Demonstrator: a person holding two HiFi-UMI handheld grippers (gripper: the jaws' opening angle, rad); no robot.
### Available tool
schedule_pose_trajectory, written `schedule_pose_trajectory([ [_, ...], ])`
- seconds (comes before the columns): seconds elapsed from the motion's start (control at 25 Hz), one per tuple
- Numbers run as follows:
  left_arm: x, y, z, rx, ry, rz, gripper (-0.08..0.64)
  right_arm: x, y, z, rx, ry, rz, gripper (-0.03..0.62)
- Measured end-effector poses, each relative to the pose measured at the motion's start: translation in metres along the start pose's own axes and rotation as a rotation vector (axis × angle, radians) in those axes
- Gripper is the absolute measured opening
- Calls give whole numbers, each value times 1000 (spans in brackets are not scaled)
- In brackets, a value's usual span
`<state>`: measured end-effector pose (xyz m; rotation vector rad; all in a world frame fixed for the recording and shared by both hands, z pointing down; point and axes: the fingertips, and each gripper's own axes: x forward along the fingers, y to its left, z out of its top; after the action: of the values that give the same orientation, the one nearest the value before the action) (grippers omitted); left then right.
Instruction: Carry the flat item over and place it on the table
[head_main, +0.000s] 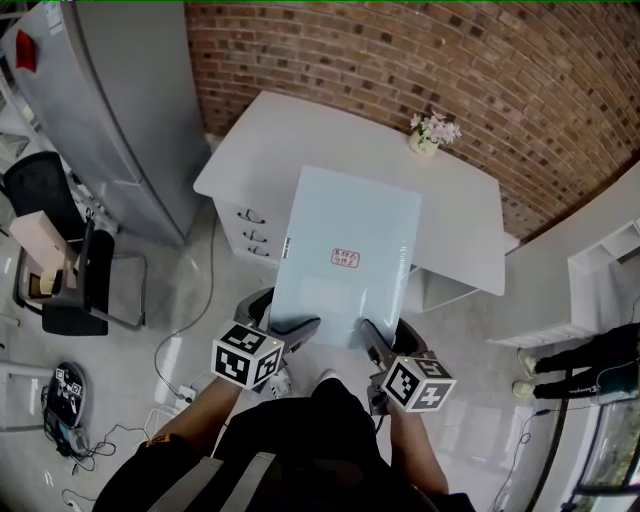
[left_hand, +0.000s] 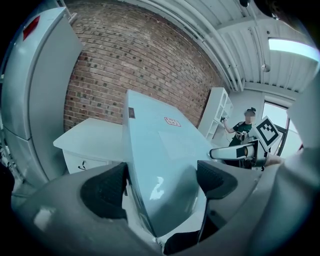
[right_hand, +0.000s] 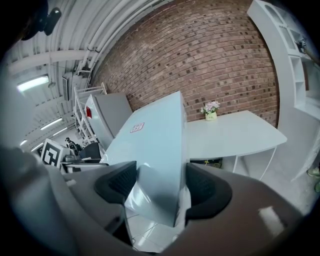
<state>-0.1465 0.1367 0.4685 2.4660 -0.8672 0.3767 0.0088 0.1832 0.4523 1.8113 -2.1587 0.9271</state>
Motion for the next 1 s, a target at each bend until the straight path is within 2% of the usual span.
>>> schedule_pose_trajectory([
  [0.52, 30, 30, 19, -11, 10, 31, 456, 45, -14, 20, 12, 18, 19, 314],
  [1.0, 103, 58, 57, -14, 45, 63, 456, 106, -64, 63, 41, 51, 42, 314],
])
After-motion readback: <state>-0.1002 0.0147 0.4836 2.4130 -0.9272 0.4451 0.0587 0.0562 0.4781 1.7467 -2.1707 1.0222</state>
